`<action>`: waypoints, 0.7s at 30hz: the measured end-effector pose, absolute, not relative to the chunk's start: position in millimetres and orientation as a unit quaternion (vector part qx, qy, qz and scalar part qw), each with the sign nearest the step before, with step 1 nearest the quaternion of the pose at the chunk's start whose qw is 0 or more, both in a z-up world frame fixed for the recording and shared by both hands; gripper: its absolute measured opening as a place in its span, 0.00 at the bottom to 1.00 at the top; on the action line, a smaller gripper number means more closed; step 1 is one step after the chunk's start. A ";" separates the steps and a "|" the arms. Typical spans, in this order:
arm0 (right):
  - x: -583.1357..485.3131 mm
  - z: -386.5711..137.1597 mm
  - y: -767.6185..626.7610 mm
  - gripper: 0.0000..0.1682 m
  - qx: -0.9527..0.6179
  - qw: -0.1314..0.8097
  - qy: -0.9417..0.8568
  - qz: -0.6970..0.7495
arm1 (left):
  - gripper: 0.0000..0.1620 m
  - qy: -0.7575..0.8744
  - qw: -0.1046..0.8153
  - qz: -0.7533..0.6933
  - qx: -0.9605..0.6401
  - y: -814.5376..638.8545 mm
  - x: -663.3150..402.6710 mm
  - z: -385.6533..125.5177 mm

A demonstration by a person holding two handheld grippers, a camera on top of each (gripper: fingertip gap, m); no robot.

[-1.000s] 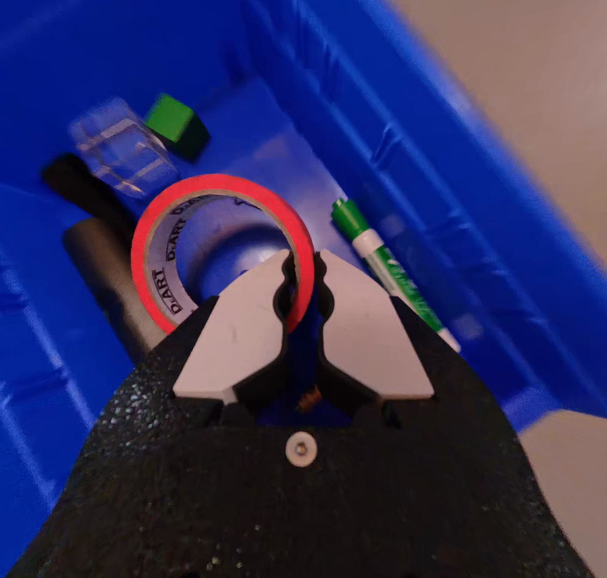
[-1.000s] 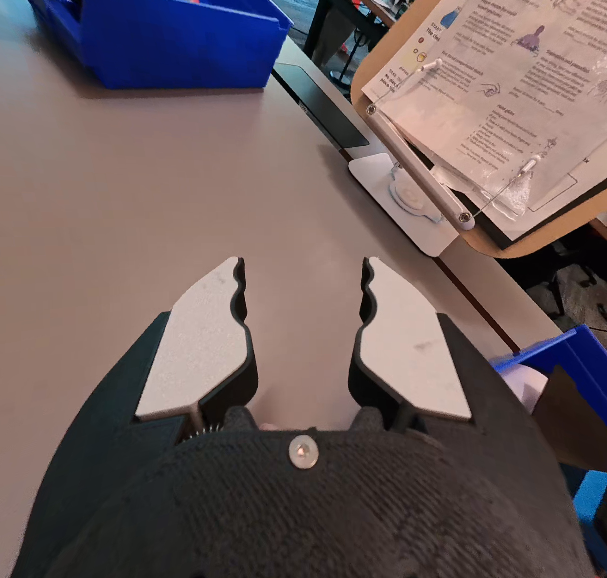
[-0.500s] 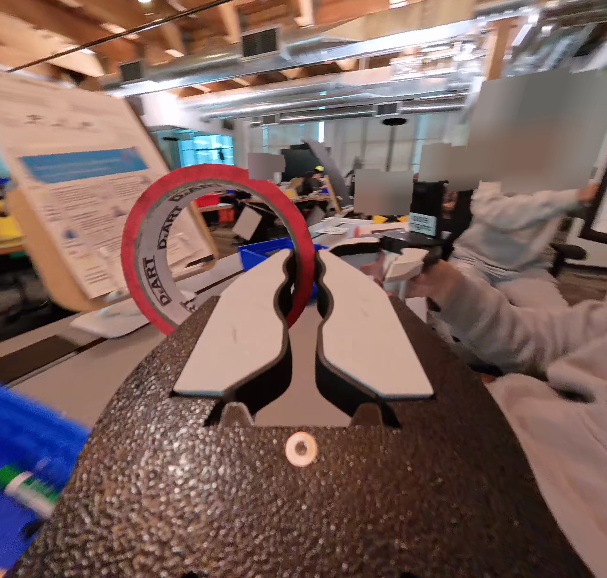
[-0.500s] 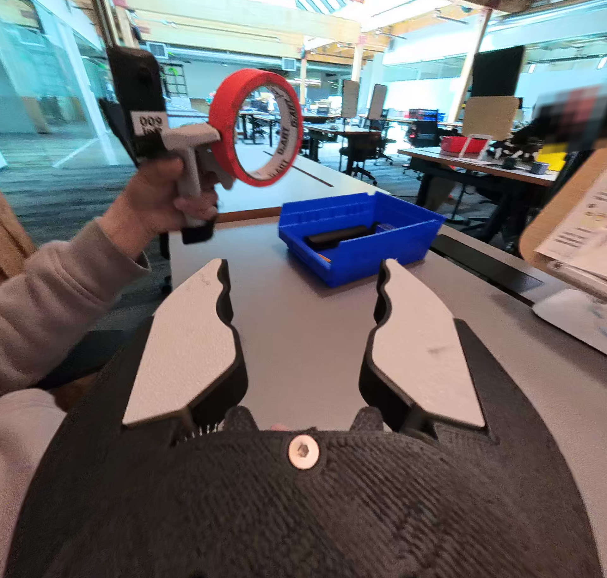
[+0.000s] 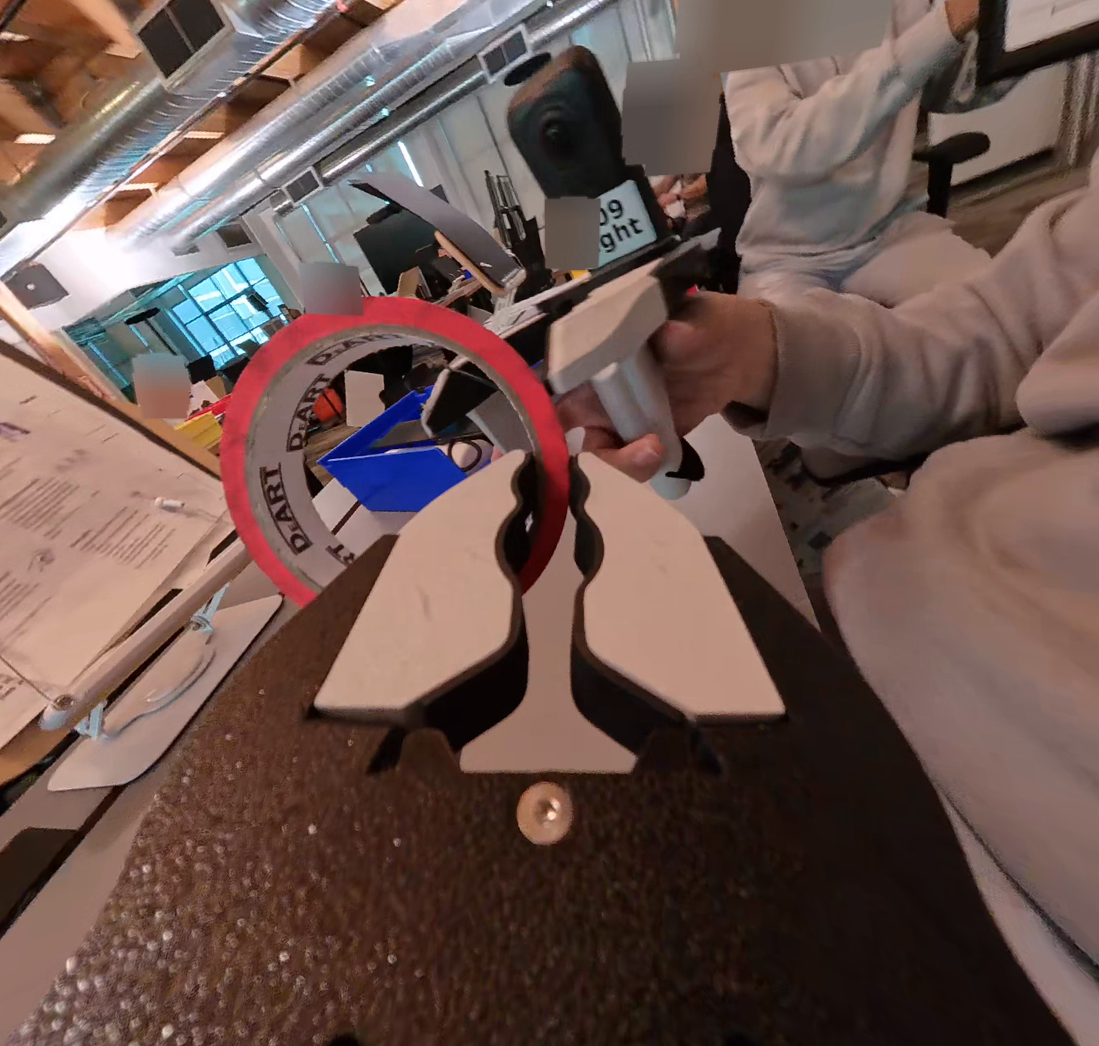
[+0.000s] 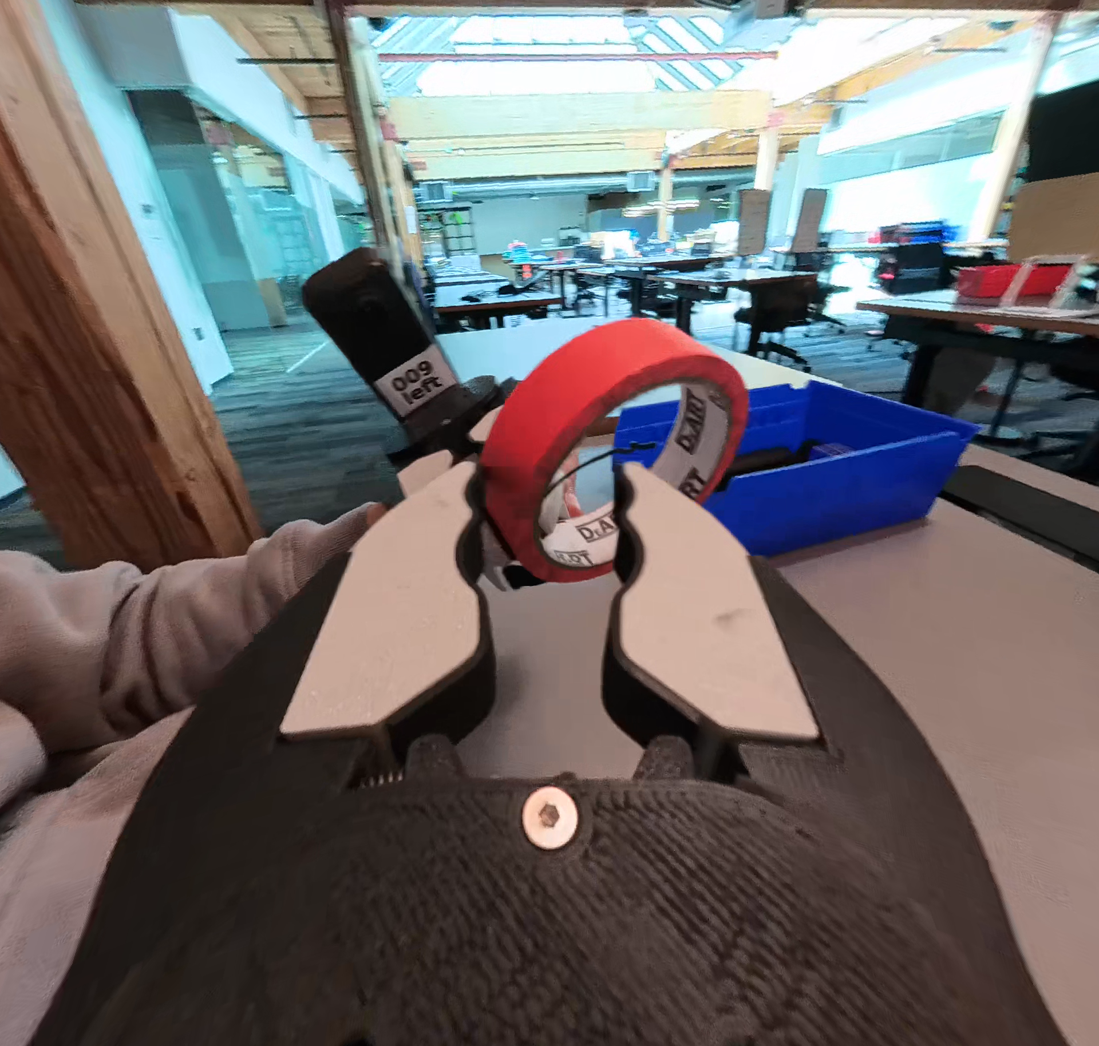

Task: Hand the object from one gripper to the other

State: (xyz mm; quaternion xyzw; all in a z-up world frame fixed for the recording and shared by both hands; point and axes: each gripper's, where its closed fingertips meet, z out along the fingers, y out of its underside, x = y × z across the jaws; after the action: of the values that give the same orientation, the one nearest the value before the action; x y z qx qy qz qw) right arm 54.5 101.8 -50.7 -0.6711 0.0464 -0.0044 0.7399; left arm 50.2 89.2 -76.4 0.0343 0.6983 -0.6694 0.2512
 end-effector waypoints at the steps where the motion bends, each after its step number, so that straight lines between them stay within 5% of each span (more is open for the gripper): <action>1: 47.7 -49.9 102.1 0.17 -0.669 0.743 0.024 0.003 | 0.06 0.699 0.254 -0.667 0.038 88.1 49.1 -77.0; 11: 43.6 -62.9 112.3 0.10 -0.694 0.709 -0.066 -0.105 | 0.08 0.706 0.276 -0.651 0.042 93.8 59.7 -90.2; 16: 58.3 -66.1 107.9 0.12 -0.695 0.707 -0.035 -0.125 | 0.06 0.716 0.333 -0.612 0.024 97.2 70.3 -90.1; 21: 82.5 -78.8 96.6 0.25 -0.728 0.660 -0.019 -0.182 | 0.06 0.671 0.373 -0.621 -0.157 159.2 109.5 -60.6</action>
State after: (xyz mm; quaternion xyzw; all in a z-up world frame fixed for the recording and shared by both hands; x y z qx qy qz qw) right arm 82.5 96.6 -78.8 -0.7283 -0.0190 -0.1818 0.6605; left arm 109.5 159.2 -60.6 -0.1569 0.6711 -0.6214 0.3726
